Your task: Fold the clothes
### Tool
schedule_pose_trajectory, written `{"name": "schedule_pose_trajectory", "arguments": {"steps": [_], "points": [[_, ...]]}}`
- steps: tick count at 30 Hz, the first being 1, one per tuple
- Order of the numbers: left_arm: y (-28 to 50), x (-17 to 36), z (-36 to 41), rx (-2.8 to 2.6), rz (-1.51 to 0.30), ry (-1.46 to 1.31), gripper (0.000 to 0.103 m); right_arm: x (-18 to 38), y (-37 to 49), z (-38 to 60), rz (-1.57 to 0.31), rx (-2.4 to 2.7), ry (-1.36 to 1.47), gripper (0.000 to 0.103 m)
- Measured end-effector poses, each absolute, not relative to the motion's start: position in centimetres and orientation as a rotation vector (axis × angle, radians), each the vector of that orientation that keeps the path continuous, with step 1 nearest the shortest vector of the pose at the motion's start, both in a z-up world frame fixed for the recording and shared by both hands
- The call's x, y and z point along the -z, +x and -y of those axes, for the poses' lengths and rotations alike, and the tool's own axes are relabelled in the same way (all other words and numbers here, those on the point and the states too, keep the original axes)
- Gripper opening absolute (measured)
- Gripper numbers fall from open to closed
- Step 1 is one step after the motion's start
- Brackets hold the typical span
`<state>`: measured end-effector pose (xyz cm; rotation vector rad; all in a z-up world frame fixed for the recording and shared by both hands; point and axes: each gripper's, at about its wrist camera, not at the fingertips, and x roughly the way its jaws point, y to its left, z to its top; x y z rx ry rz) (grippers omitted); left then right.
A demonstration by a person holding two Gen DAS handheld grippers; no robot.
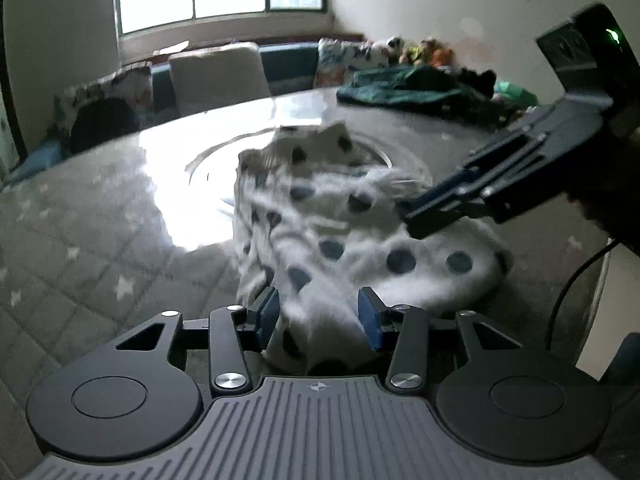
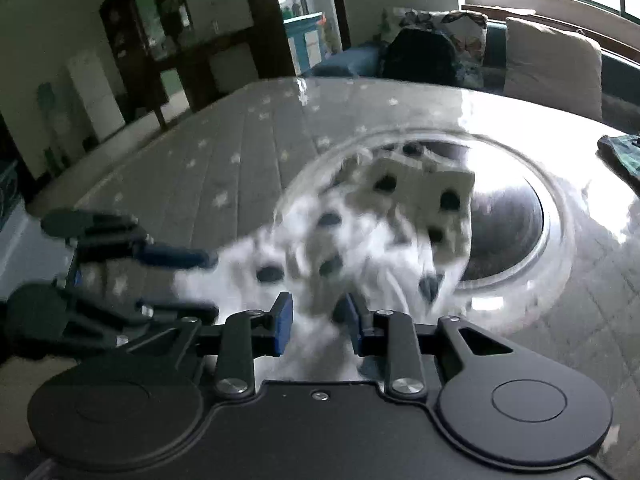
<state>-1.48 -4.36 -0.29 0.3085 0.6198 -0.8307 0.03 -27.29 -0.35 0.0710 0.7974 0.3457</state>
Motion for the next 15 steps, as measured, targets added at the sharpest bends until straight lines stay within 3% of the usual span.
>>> {"name": "schedule_pose_trajectory", "arguments": {"steps": [10,15], "points": [[-3.1,-1.4,3.1,0.818,-0.567,0.279,0.046,-1.5,-3.6,27.3,-0.756,-0.362,0.071,0.034],[-2.7,-0.1,3.3,0.793,-0.631,0.297,0.046,0.6,-5.5,26.4,-0.786,-0.324,-0.017,0.037]]}}
